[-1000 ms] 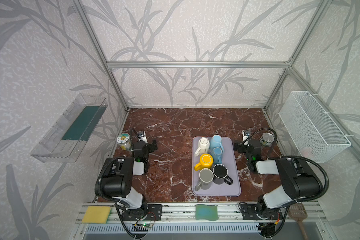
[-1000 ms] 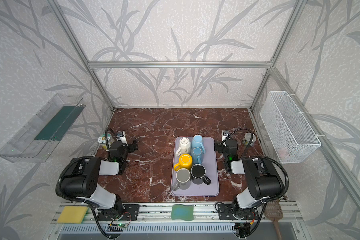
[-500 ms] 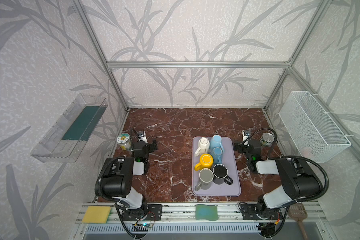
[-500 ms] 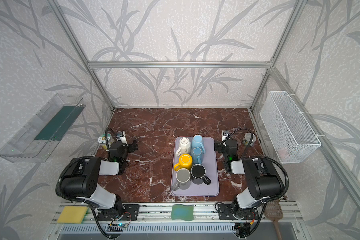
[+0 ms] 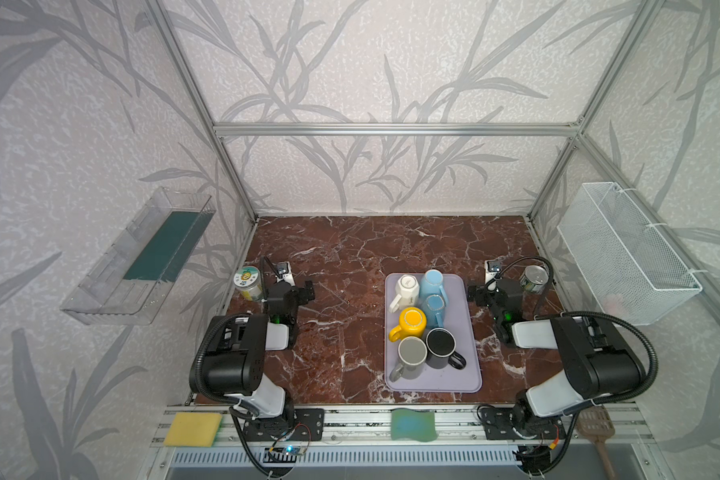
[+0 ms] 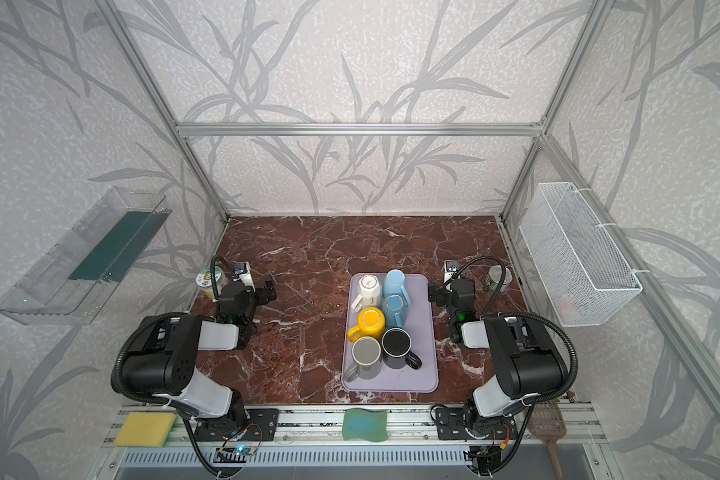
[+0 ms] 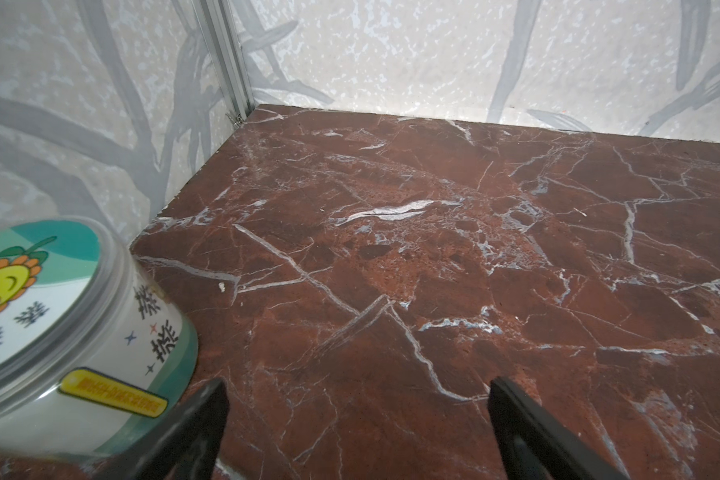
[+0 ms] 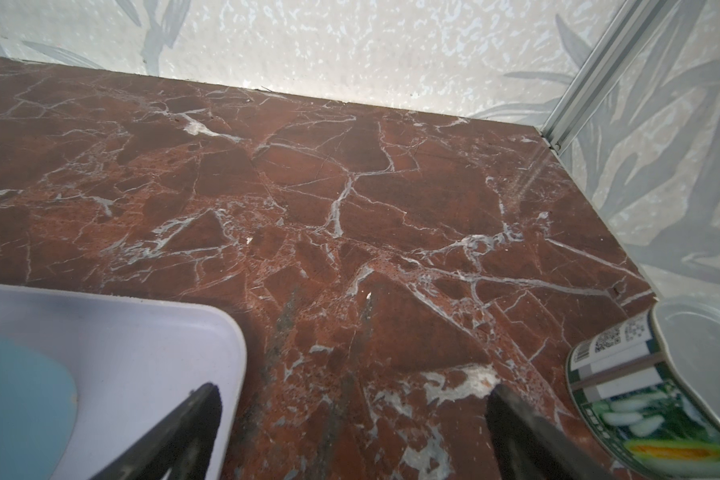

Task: Turn the mug right side up
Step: 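Raise both arms from the rest pose toward the tray of mugs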

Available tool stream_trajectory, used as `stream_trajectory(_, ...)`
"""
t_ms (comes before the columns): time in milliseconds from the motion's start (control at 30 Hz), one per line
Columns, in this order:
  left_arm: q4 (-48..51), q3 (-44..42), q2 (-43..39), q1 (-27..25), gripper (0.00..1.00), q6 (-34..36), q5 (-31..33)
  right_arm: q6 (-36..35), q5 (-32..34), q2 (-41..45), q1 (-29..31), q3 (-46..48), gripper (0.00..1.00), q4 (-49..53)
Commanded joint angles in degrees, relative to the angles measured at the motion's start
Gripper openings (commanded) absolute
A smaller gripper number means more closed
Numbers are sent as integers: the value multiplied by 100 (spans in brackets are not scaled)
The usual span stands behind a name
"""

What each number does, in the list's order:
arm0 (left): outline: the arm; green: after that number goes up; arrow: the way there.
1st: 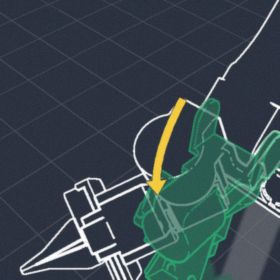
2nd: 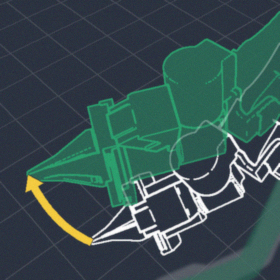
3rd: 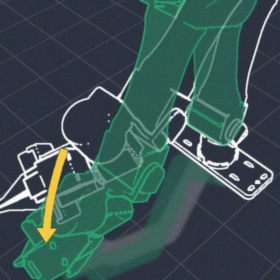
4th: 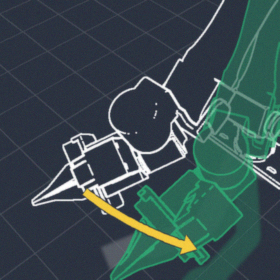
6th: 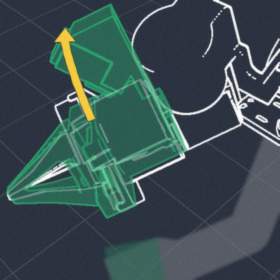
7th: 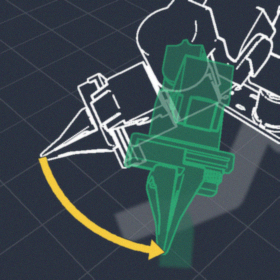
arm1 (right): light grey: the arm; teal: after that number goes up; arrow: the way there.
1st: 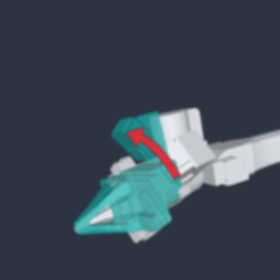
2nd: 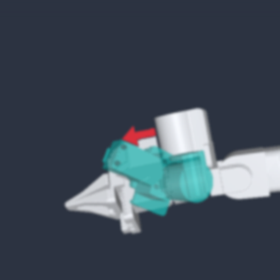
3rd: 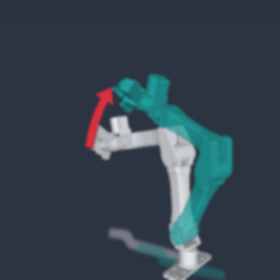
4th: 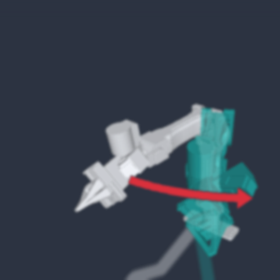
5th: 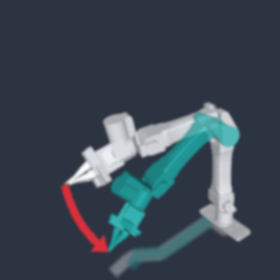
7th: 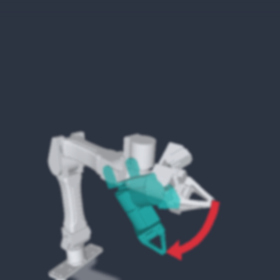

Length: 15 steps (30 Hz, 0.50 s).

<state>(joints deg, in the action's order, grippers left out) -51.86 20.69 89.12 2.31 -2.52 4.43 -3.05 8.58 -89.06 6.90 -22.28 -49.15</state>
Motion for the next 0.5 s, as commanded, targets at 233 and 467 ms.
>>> stream_trajectory(233, 1494, 484, -1344, -325, 99, 163, 728, 90, 28, 1592, 40, -355, 99, 1769)
stream_trajectory(467, 3483, 1520, -2282, -901, 99, -308, 645, 94, 90, 2900, 536, -1255, 99, 4115)
